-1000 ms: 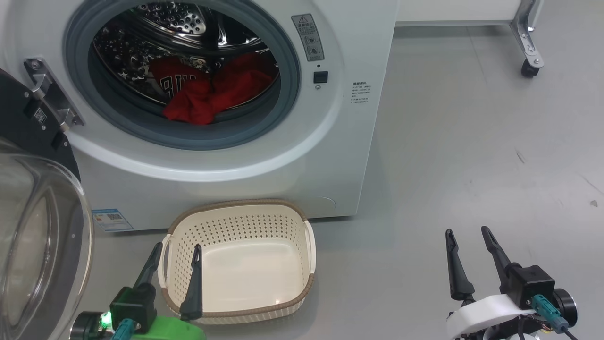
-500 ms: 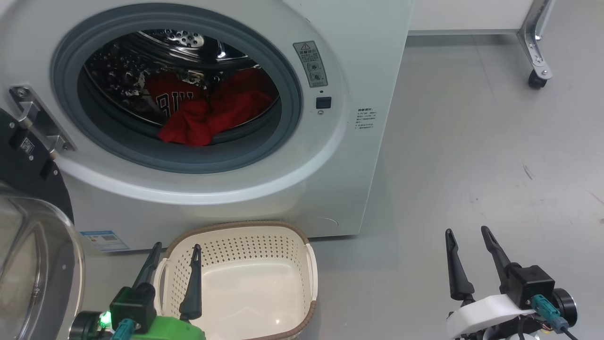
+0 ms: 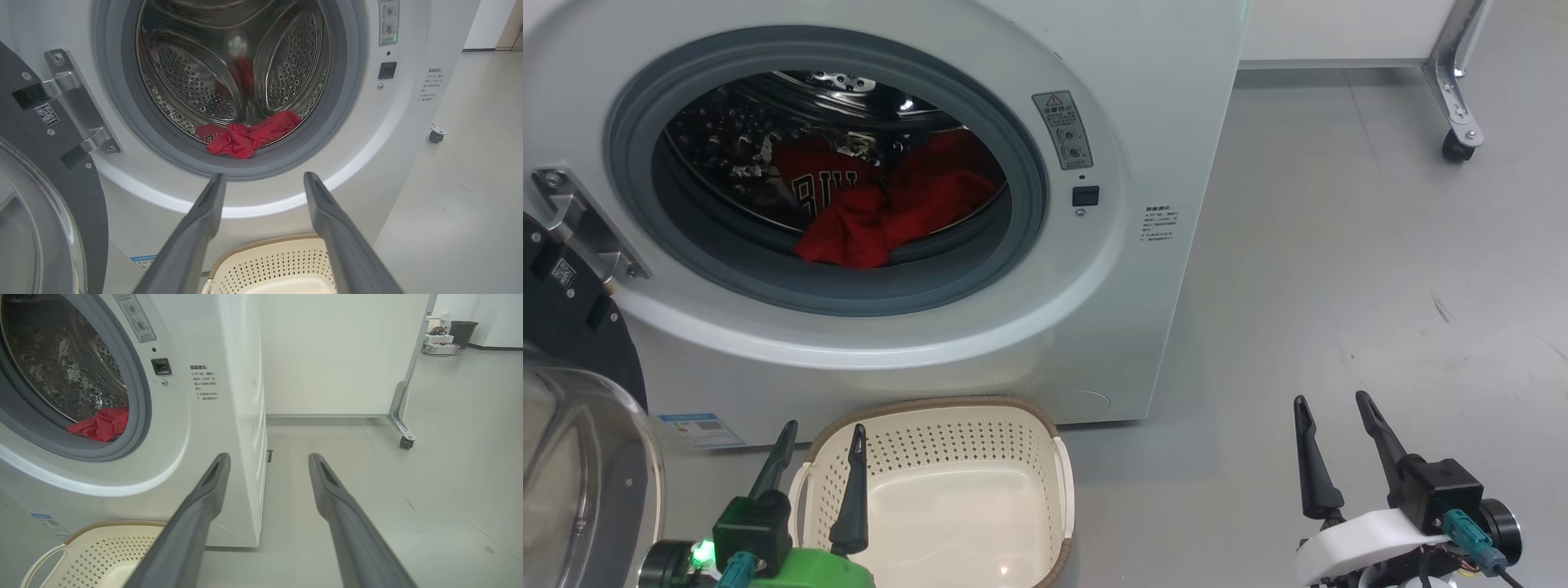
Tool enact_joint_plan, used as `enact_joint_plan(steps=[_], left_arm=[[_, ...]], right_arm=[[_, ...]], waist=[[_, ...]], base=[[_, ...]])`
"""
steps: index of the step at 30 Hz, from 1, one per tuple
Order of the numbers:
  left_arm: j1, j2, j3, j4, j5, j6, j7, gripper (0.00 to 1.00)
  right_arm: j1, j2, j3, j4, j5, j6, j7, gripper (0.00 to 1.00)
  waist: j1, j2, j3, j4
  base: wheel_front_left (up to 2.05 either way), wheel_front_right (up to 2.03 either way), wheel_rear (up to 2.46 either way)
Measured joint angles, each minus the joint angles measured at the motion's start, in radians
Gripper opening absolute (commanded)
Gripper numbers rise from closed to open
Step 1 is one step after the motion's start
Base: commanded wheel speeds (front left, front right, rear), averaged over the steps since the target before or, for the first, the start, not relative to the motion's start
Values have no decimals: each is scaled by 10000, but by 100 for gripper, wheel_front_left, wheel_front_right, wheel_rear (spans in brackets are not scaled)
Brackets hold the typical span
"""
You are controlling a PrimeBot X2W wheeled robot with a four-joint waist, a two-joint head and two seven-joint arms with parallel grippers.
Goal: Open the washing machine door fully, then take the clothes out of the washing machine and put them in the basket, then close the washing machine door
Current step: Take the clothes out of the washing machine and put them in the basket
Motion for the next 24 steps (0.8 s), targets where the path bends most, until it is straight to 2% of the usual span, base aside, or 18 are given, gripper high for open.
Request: enact_joint_plan(steps=[15, 24], left_arm=[[0, -4, 12, 111, 4, 29, 17, 100], [-268, -13, -134, 127, -12, 19, 412, 100]], right_arm=[[0, 4, -54, 6, -61, 69, 0, 100], [-11, -21, -50, -127, -96, 104, 0, 100]], waist=[[0, 0, 10, -58], [0, 0, 428, -119]], base=[[0, 0, 0], [0, 0, 0]])
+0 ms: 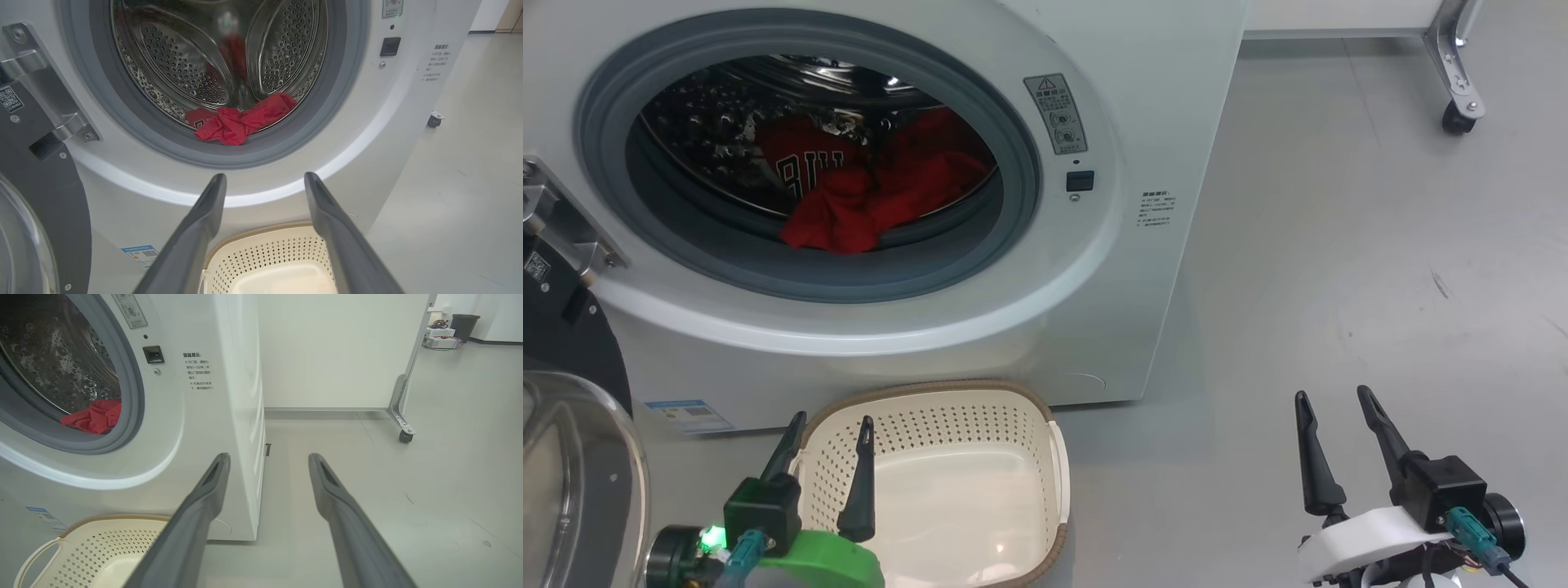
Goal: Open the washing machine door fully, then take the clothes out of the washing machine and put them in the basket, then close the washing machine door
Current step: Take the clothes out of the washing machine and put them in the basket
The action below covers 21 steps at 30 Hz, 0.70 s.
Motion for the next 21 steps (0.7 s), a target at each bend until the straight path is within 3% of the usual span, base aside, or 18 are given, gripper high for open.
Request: enact_joint_plan(steps=[21], left_arm=[[-3651, -98, -115, 1076, -949, -928, 1948, 100]], right_arm=[[-987, -194, -35, -558, -96, 242, 0, 100]], waist=[[0, 0, 1899, -394]], base=[[0, 0, 0]])
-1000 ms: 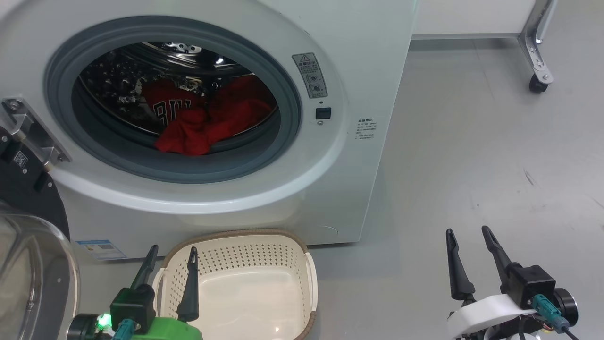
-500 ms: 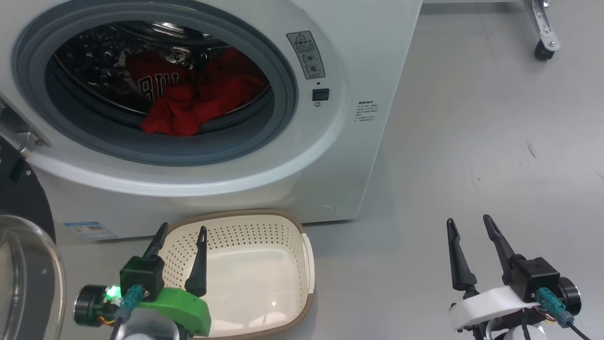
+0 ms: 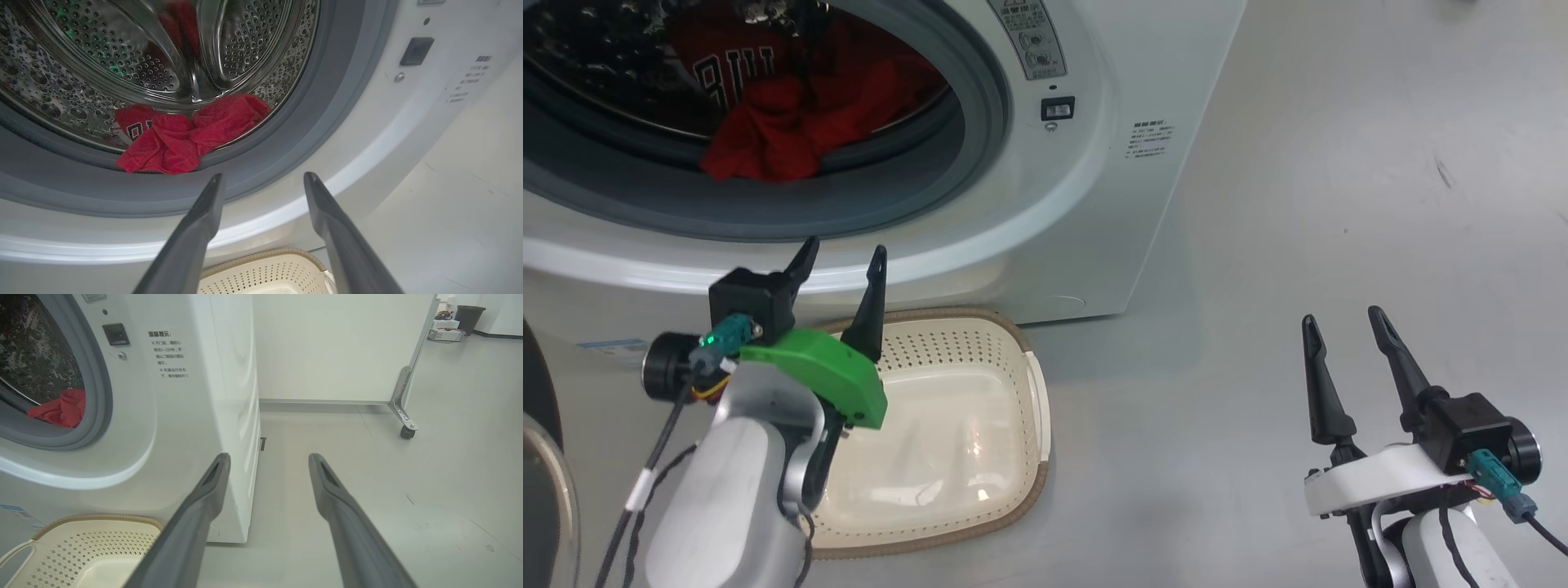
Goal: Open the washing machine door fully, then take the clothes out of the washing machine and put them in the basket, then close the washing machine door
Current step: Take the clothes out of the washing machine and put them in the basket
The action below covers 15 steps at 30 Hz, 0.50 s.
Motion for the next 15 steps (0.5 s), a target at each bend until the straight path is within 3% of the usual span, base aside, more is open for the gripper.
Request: enact_joint_plan(steps=[7, 15], left_arm=[[-1866, 71, 293, 640, -178, -257, 953, 100], [-3553, 736, 909, 1664, -303, -270, 1756, 100]], right_arm=[[-518, 8, -13, -107, 4, 159, 0, 100], [-978, 113, 130, -113, 107, 322, 0, 100]], waist=[[0, 0, 764, -306], [0, 0, 1454, -918]], base=[[0, 0, 0], [0, 0, 0]])
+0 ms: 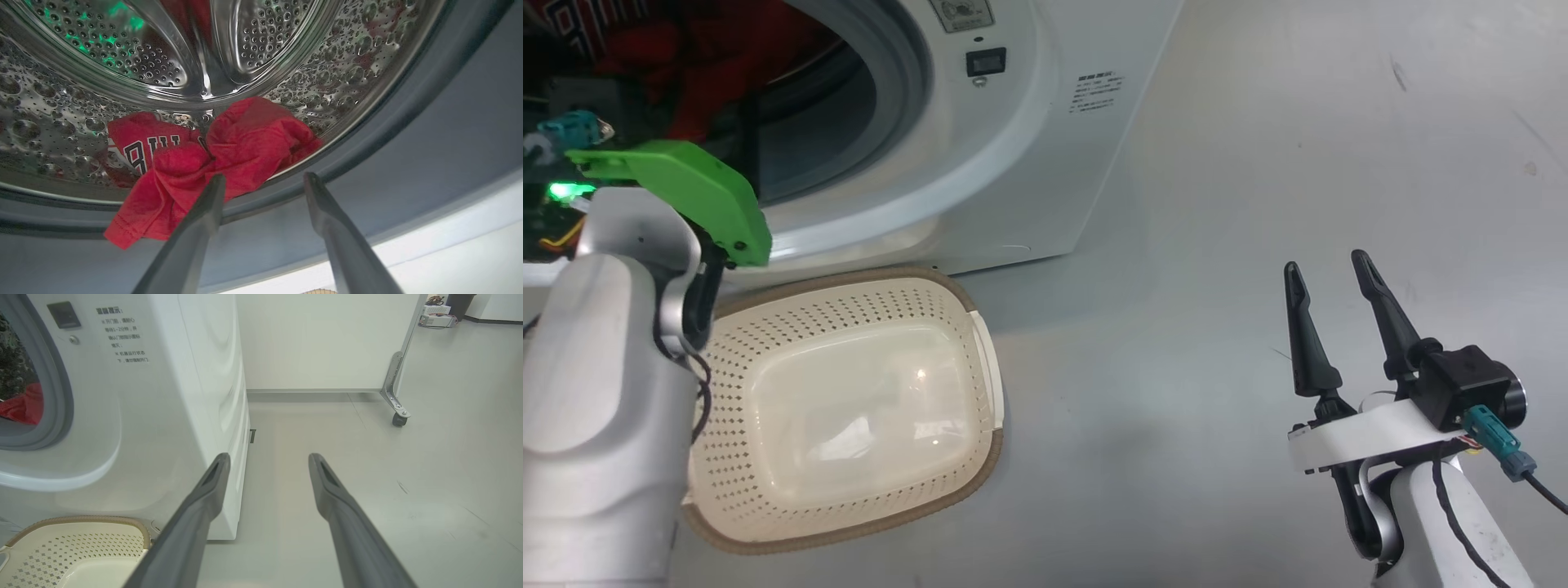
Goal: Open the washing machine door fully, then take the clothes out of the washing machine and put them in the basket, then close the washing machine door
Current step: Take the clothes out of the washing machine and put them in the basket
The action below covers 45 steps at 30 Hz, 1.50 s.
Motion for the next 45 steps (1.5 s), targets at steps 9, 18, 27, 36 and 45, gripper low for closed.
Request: enact_joint_plan(steps=[9, 18, 27, 36, 45], left_arm=[[-1036, 748, 240, 1110, 42, -71, 527, 100], [-1819, 1348, 272, 2008, 424, -115, 930, 100], [-2451, 1475, 194, 2865, 665, 23, 1254, 100], [-2807, 1429, 155, 3289, 746, 121, 1200, 0], [-3076, 1195, 48, 3248, 746, 96, 261, 0]], right_arm=[[-383, 88, 105, 167, 109, 102, 0, 100], [-498, 157, 157, 326, 263, 188, 0, 100], [-501, 201, 88, 399, 265, 203, 0, 100], [-610, 217, 29, 408, 265, 263, 0, 100], [-710, 224, -148, 360, 261, 263, 0, 100]], waist=[[0, 0, 559, -857], [0, 0, 924, -1610], [0, 0, 1129, -1880], [0, 0, 1211, -1820], [1, 0, 1319, -1502]], base=[[0, 0, 0], [0, 0, 0], [0, 0, 0], [0, 0, 0], [0, 0, 0]])
